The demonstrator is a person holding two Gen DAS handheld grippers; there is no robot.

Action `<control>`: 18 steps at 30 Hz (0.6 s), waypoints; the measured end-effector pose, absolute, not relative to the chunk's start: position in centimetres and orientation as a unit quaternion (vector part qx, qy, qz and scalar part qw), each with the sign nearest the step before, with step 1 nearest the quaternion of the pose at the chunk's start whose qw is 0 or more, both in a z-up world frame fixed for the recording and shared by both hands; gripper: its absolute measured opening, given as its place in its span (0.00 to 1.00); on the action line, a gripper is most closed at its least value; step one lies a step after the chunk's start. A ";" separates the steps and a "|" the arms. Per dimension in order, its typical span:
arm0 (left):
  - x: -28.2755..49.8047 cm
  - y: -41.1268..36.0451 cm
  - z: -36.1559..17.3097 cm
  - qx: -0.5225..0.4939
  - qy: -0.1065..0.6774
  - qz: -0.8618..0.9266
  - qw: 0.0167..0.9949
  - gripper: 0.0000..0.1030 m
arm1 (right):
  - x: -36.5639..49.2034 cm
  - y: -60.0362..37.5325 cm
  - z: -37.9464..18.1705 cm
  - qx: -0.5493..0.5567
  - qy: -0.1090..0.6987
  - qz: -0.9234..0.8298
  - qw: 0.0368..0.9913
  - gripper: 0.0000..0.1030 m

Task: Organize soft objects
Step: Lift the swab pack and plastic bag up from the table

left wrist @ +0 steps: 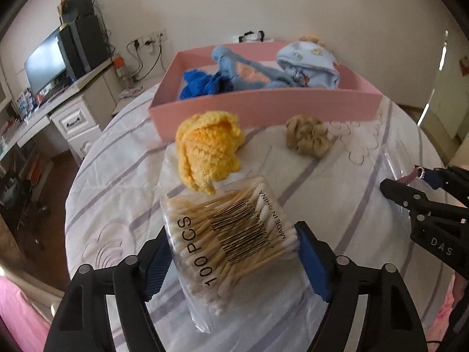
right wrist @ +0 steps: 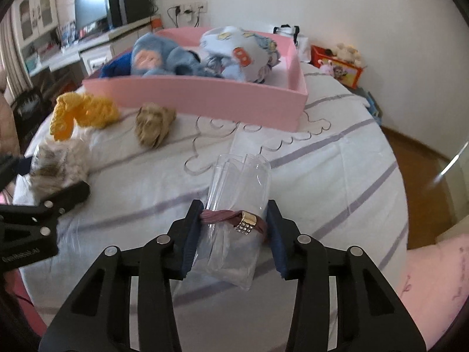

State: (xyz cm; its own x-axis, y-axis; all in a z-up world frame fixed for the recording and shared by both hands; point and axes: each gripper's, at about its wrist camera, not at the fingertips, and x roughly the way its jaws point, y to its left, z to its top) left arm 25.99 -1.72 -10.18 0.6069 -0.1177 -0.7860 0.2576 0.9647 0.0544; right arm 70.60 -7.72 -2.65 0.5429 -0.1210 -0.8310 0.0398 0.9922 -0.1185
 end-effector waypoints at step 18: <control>26.2 -1.1 -11.0 -0.001 0.437 -0.016 0.899 0.78 | 70.4 -7.8 -3.3 -0.011 0.464 -0.091 0.881 0.64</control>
